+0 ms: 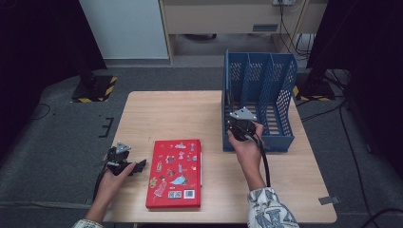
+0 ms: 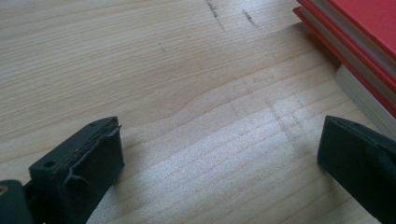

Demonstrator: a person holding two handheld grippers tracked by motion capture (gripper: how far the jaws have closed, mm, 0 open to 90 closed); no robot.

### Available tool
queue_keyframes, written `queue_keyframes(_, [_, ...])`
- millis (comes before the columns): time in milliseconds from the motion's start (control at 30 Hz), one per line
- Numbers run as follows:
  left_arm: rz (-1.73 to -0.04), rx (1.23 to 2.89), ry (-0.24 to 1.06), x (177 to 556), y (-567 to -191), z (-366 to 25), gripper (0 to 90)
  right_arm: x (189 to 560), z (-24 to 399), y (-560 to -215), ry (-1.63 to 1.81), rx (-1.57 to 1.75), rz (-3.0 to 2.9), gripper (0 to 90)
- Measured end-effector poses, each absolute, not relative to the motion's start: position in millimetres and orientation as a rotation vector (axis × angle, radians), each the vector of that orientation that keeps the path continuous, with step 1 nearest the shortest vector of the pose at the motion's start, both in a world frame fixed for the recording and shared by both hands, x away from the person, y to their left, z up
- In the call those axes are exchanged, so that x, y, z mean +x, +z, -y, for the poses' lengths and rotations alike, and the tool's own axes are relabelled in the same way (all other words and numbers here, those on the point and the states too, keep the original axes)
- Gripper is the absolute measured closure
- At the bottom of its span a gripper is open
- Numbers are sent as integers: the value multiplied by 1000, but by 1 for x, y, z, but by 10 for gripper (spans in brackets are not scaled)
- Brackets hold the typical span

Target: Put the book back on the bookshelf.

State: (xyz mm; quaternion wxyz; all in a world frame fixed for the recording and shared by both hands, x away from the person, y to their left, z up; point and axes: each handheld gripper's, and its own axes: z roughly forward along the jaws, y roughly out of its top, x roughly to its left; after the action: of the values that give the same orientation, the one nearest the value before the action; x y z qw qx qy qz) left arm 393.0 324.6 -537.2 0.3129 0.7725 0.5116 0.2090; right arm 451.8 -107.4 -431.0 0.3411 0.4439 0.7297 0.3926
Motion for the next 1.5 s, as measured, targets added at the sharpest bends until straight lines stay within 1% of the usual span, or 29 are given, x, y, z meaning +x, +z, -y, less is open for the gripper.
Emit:
queue_keyframes(67, [-1349, 2037, 551, 393, -537, -325, 0, 450, 108, -429, 1038, 1151, -1902, 609])
queue_keyframes(100, [-1349, 2038, 551, 393, -537, -325, 0, 447, 110, -426, 1065, 1151, -1896, 560])
queue_keyframes(133, [-1349, 2038, 551, 393, -537, -325, 0, 447, 110, -426, 1065, 1151, -1896, 560])
queue_keyframes(167, [-1349, 2038, 551, 393, -537, -325, 0, 445, 112, -424, 1101, 1166, -1893, 505])
queue_keyframes(233, [-1350, 2037, 551, 393, -537, -325, 0, 444, 113, -423, 1113, 1166, -1893, 489])
queue_keyframes(267, [-1349, 2038, 551, 393, -537, -325, 0, 440, 115, -421, 1136, 1158, -1895, 448])
queue_keyframes(367, [-1344, 2043, 548, 391, -537, -324, 0, 436, 117, -417, 1159, 1151, -1903, 392])
queue_keyframes(467, [-1343, 2040, 547, 391, -537, -324, 0, 430, 119, -415, 1194, 1138, -1916, 349])
queue_keyframes(500, [-1343, 2040, 547, 391, -537, -324, 0, 430, 119, -415, 1194, 1138, -1916, 349])
queue_keyframes(533, [-1343, 2040, 547, 391, -537, -324, 0, 424, 120, -415, 1210, 1120, -1929, 319])
queue_keyframes(633, [-1348, 2038, 549, 391, -537, -323, 0, 418, 121, -416, 1237, 1096, -1943, 268])
queue_keyframes(667, [-1348, 2038, 549, 391, -537, -323, 0, 418, 121, -416, 1237, 1096, -1943, 268])
queue_keyframes(767, [-1351, 2036, 551, 391, -537, -323, 0, 409, 122, -419, 1258, 1088, -1982, 230])
queue_keyframes(1100, [-1351, 2035, 550, 391, -537, -323, 0, 388, 119, -428, 1312, 1046, -2049, 184])
queue_keyframes(1500, [-1338, 2042, 545, 388, -537, -323, 0, 365, 84, -449, 1298, 961, -2177, 136])
